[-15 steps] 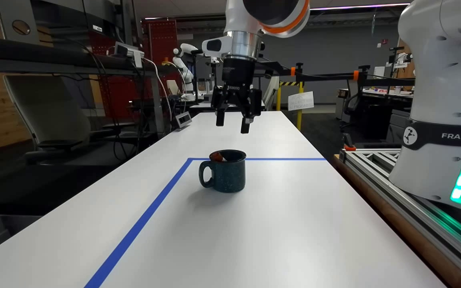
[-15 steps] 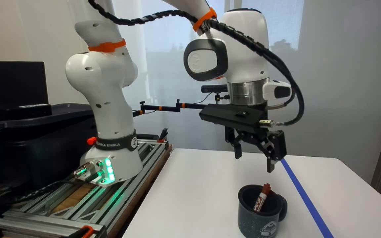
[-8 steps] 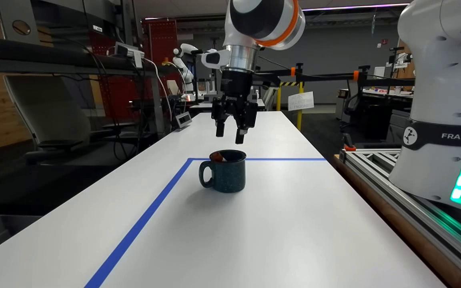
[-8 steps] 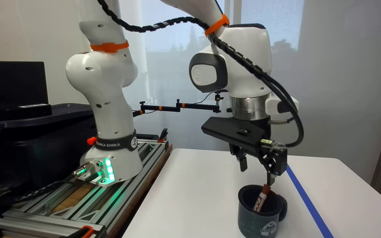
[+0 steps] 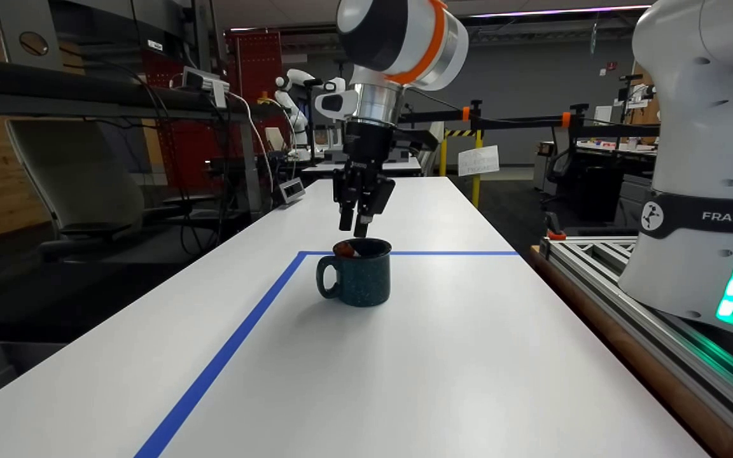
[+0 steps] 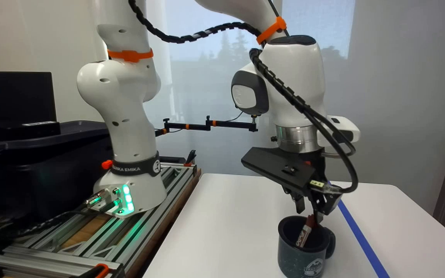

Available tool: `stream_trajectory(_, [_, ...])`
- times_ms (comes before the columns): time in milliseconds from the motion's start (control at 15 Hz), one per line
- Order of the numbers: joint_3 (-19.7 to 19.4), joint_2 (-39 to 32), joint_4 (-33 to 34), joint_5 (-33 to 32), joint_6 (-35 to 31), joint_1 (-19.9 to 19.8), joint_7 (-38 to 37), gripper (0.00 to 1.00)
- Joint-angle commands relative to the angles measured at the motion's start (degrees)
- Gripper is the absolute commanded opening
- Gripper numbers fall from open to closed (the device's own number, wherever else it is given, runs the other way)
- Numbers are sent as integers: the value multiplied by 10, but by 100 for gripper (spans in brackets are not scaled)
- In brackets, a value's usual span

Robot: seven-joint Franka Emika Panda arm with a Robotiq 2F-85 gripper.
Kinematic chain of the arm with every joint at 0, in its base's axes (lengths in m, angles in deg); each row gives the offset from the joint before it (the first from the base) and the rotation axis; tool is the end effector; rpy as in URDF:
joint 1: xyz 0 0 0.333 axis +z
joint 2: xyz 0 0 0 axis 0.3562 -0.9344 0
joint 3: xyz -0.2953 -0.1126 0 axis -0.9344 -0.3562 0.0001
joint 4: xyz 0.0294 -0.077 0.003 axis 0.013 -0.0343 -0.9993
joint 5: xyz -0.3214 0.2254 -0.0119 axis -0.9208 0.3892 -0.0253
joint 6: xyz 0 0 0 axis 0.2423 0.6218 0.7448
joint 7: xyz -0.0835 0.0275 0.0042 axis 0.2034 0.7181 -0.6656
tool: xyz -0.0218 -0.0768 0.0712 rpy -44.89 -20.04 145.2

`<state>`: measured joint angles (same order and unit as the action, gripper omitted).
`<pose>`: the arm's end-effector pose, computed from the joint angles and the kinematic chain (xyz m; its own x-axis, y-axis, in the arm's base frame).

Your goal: Take the marker out of the mug.

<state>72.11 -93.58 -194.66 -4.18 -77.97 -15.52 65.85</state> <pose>0.4218 -0.1092 0.2348 0.6752 0.6967 0.2423 0.7069 -0.7050 0.0571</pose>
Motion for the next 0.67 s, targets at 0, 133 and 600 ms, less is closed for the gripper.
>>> stream_trajectory(0, [15, -35, 27, 63, -10, -2, 54, 43])
stream_trajectory(133, [23, -50, 36, 84, -10, -4, 71, 39])
stream_trajectory(600, [39, -85, 57, 132, -10, -13, 116, 21])
